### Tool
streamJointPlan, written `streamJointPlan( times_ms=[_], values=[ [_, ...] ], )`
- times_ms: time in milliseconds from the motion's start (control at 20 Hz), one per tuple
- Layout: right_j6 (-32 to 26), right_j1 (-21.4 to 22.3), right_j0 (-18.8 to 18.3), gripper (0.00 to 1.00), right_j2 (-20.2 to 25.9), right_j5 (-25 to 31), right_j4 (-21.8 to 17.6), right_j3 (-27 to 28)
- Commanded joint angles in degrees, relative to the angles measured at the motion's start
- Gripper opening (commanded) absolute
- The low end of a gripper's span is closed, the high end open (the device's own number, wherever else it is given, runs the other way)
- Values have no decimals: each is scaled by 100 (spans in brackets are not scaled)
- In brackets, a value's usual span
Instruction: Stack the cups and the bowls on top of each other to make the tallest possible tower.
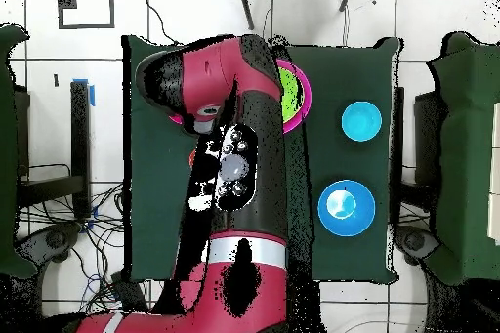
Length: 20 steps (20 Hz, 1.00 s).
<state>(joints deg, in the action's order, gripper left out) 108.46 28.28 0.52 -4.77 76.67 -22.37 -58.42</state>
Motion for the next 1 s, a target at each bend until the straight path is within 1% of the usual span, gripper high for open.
streamJointPlan(
  times_ms=[50,150,300,400,500,600,750,850,1000],
  values=[
    [-726,-9,-99,100,602,85,117,-524],
    [-1005,-2,-245,100,645,287,146,-389],
    [-1496,-138,-522,100,739,793,145,147],
    [-1724,-165,-706,100,781,1166,130,431],
    [-1877,-79,-850,100,810,1394,99,591],
    [-1869,69,-977,100,819,1703,92,632],
    [-1938,169,-1277,100,973,1788,218,528],
    [-2115,105,-1454,100,1099,1708,193,543],
    [-2327,-21,-1594,100,1246,1684,46,666]
  ],
)
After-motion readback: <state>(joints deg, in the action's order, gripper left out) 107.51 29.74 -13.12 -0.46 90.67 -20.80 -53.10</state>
